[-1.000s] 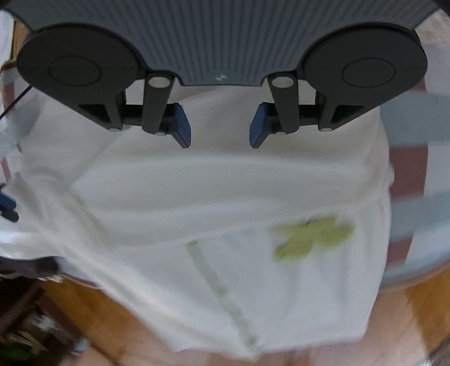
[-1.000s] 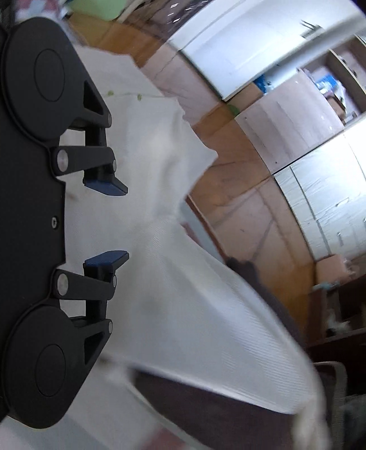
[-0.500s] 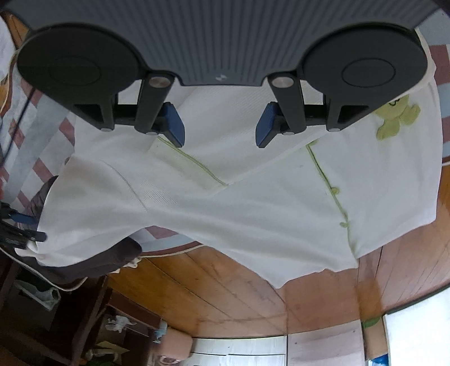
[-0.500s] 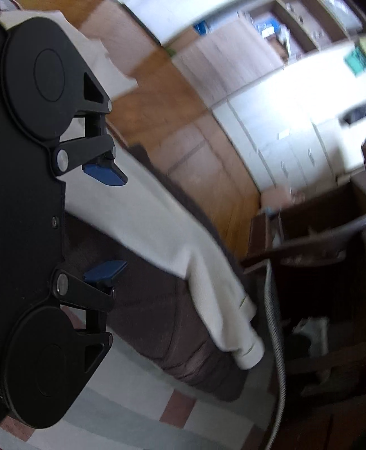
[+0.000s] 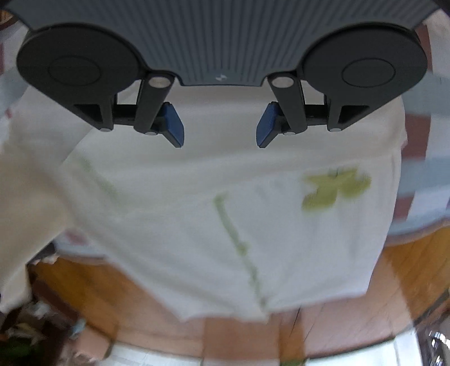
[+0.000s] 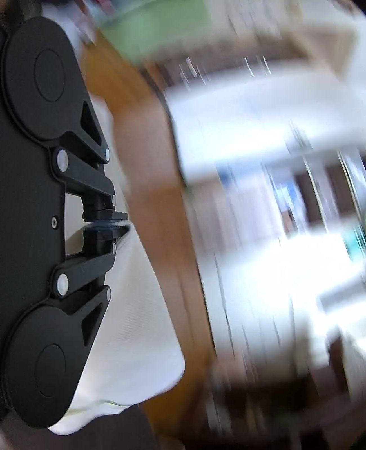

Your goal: Fold clothes

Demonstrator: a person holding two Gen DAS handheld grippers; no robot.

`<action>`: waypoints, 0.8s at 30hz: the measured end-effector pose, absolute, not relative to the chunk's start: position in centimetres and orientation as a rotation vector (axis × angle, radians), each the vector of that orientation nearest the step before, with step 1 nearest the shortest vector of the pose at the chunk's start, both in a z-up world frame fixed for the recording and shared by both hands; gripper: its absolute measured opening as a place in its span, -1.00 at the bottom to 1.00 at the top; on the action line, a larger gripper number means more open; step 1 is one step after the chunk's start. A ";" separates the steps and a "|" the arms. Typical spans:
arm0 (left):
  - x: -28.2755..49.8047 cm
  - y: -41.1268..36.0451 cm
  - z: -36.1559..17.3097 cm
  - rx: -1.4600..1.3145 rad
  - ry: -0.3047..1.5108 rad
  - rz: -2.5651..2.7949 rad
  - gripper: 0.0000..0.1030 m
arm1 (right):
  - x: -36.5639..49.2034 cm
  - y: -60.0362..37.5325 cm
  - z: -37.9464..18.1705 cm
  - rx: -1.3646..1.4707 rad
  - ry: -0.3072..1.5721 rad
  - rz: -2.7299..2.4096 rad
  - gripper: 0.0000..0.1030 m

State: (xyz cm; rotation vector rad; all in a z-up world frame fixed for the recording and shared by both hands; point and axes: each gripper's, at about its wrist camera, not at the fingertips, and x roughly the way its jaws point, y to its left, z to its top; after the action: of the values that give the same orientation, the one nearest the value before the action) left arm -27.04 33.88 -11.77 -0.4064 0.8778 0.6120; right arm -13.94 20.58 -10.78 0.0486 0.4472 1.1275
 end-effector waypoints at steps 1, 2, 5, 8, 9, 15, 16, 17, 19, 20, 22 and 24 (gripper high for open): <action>-27.4 34.0 -12.0 -0.415 0.875 0.622 0.08 | -15.6 22.1 -12.1 0.010 0.504 1.192 -0.89; -27.7 34.1 -12.2 -0.423 0.872 0.632 0.08 | -17.0 23.6 -14.0 -0.059 0.591 1.250 -0.86; -28.7 34.4 -12.8 -0.448 0.864 0.662 0.09 | -20.4 27.3 -19.5 -0.290 0.851 1.365 -0.68; -29.2 34.4 -13.2 -0.459 0.848 0.670 0.09 | -20.5 26.5 -22.0 -0.316 0.986 1.369 -0.57; -28.9 34.1 -12.9 -0.443 0.833 0.644 0.09 | -19.6 25.4 -21.8 -0.266 0.997 1.347 -0.33; -25.5 31.8 -12.1 -0.334 0.762 0.454 0.23 | -15.9 19.0 -19.9 -0.126 0.954 1.131 -0.12; -24.2 31.3 -12.6 -0.319 0.771 0.385 0.31 | -15.8 18.3 -19.8 -0.196 0.898 1.078 -0.12; -22.6 30.9 -13.1 -0.304 0.804 0.324 0.36 | -16.2 17.7 -19.7 -0.287 0.832 1.027 -0.12; -19.6 30.2 -14.0 -0.255 0.856 0.305 0.36 | -17.0 16.5 -20.4 -0.446 0.737 0.965 -0.12; -18.2 29.9 -14.4 -0.229 0.877 0.306 0.36 | -17.1 16.0 -20.7 -0.480 0.731 0.955 -0.12; -15.9 29.1 -15.3 -0.193 0.902 0.295 0.40 | -17.2 15.0 -21.6 -0.487 0.758 0.931 -0.12; -13.7 27.4 -16.5 -0.067 0.962 0.267 0.60 | -17.3 14.2 -22.3 -0.484 0.788 0.914 -0.12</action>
State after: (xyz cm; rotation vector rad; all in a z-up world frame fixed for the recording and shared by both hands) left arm -13.67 27.44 -16.50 -0.0665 0.9617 0.2669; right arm -17.27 14.19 -22.31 -0.4839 0.7877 0.9137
